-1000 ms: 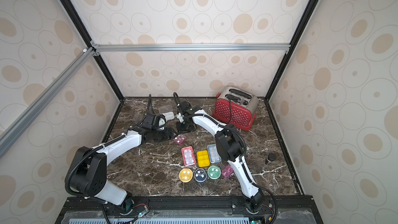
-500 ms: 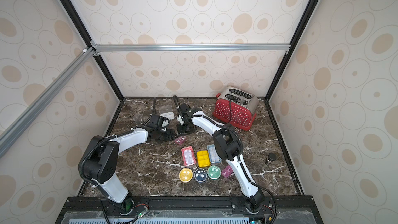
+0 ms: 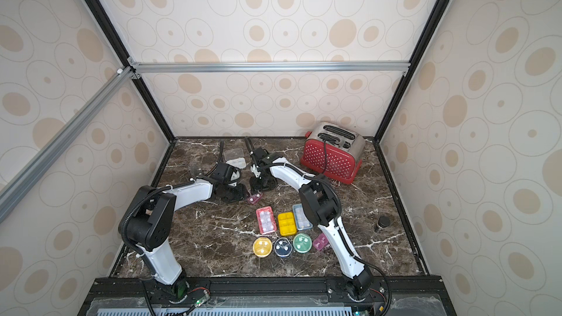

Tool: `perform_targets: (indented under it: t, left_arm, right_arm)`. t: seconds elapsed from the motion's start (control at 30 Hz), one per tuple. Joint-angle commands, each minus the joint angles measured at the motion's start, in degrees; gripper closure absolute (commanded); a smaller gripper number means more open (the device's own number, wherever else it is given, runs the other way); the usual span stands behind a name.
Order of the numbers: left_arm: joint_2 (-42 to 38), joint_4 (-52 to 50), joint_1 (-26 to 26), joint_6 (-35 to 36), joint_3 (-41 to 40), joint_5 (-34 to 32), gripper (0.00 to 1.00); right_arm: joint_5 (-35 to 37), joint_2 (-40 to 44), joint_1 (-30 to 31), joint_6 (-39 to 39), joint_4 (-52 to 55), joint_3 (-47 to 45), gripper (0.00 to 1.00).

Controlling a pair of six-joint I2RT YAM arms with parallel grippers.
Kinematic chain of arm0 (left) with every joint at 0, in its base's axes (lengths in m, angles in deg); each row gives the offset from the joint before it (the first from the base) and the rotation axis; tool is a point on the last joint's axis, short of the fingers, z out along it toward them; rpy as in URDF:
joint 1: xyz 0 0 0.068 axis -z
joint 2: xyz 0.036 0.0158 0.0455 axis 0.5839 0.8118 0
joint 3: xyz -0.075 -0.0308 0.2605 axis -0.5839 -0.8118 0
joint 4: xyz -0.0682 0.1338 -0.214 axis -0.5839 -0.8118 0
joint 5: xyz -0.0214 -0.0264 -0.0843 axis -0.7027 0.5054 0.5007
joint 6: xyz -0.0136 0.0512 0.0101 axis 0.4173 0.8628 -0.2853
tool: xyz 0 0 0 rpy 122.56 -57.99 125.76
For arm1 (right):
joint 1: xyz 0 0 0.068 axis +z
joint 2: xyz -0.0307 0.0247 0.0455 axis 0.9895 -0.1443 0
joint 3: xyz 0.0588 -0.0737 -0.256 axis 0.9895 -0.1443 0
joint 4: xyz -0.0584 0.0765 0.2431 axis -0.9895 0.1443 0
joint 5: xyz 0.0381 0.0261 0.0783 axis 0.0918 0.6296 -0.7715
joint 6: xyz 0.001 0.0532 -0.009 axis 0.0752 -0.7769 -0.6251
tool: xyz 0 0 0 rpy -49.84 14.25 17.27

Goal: Close pillboxes
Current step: Close the lid on the pillbox.

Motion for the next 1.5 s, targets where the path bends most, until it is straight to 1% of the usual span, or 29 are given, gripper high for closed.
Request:
perform_targets:
  t: [0.0,0.27,0.43,0.5,0.57,0.73,0.87,0.9,1.0,1.1,1.13,1.23,1.37,1.43,1.47]
  left_arm:
    - [1.06,-0.75,-0.23,0.24,1.47,-0.6,0.48]
    - [2.03,-1.56,-0.21,0.33,0.99,-1.01,0.55]
    - [2.09,-0.61,-0.2,-0.46,-1.65,-1.19,0.6]
    - [2.62,-0.4,-0.2,-0.71,-3.03,-1.15,0.65]
    - [3.06,-0.25,-0.19,-0.86,-3.98,-1.27,0.67]
    - [1.12,-0.87,-0.21,-0.78,-4.82,-1.18,0.64]
    - [-4.35,-4.66,-0.19,0.58,-2.82,-2.73,0.48]
    - [-5.92,-5.62,-0.19,0.97,-2.15,-3.16,0.42]
    - [-10.03,-9.07,-0.65,1.64,-0.59,-4.32,0.32]
    - [-14.41,-11.55,-1.82,1.64,-0.9,-5.01,0.29]
    - [-15.75,-12.22,-2.28,1.79,-1.25,-5.19,0.29]
    - [-20.35,-14.22,-3.63,2.16,-3.21,-5.89,0.29]
    - [-24.85,-16.05,-4.51,2.52,-5.39,-6.69,0.29]
    - [-26.12,-16.43,-4.67,2.3,-6.02,-6.62,0.29]
    - [-26.65,-16.58,-4.67,2.18,-6.36,-6.59,0.29]
  right_arm:
    - [-0.01,-1.53,-0.02,0.68,2.25,1.1,0.44]
    - [0.54,-1.99,0.42,1.13,2.99,1.1,0.49]
    - [1.55,-2.17,1.12,1.26,3.54,0.93,0.51]
    - [1.91,-2.31,1.32,1.04,3.58,0.59,0.52]
    - [2.46,-2.27,1.6,0.88,3.56,0.08,0.52]
    - [2.38,-1.83,1.82,0.47,3.7,0.49,0.51]
    - [3.78,-0.83,1.76,2.09,5.82,3.34,0.44]
    - [4.32,-0.52,1.69,2.71,6.26,3.89,0.39]
    - [5.67,-0.49,1.7,4.98,6.55,5.16,0.24]
    - [5.3,-1.26,1.7,7.51,7.32,6.83,0.14]
    - [5.12,-1.52,1.77,8.32,7.5,7.26,0.12]
    - [5.55,-2.36,2.28,11.68,8.53,9.03,0.01]
    - [7.52,-4.26,3.75,15.31,11.09,12.19,0.01]
    - [9.2,-5.13,4.44,16.22,11.77,12.26,0.01]
    - [10.04,-5.66,4.75,16.42,12.25,14.31,0.01]
